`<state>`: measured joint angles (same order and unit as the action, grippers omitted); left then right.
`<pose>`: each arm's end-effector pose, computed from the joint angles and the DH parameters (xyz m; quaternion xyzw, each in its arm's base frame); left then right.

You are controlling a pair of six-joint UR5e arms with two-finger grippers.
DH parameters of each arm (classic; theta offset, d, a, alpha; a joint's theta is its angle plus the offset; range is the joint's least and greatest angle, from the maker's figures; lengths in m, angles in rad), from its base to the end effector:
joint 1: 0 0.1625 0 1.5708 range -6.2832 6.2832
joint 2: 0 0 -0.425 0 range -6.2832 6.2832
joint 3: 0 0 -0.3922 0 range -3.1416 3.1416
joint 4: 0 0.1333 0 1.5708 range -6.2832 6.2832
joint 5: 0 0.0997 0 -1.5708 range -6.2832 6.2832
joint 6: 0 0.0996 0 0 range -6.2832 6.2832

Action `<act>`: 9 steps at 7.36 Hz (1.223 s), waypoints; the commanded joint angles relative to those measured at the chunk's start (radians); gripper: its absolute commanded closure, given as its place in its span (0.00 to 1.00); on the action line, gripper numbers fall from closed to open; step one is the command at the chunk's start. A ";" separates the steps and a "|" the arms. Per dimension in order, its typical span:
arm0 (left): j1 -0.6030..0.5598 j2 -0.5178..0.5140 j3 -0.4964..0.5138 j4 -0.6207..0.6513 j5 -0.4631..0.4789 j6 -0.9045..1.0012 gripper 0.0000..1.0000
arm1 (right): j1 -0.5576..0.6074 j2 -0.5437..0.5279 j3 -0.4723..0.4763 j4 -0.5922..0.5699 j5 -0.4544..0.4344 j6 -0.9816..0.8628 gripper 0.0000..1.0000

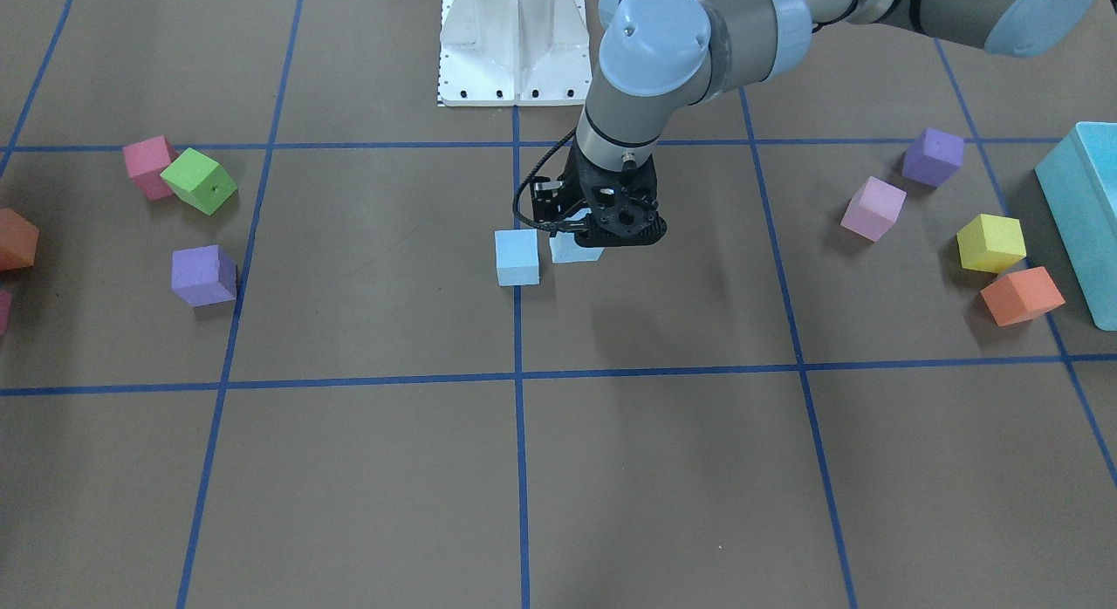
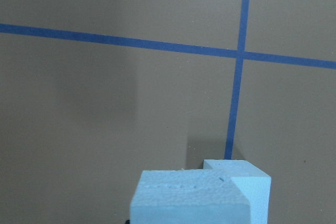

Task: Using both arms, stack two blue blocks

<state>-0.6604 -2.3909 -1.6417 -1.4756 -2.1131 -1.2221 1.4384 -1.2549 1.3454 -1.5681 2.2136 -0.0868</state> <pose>0.4931 -0.4867 0.1359 -0.0357 0.4462 -0.0353 0.8935 -0.0101 -0.6335 0.6011 0.0370 -0.3165 -0.1183 0.9405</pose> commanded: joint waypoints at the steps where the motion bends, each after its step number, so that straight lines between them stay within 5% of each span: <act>1: 0.021 -0.083 0.095 -0.002 0.022 -0.019 0.34 | -0.001 0.000 0.000 0.002 0.000 0.001 0.00; 9: 0.127 -0.091 0.118 -0.012 0.180 0.010 0.36 | -0.003 0.008 -0.006 0.002 -0.003 0.004 0.00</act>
<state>-0.5437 -2.4827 -1.5255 -1.4874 -1.9432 -1.2119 1.4364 -1.2499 1.3424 -1.5662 2.2105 -0.0829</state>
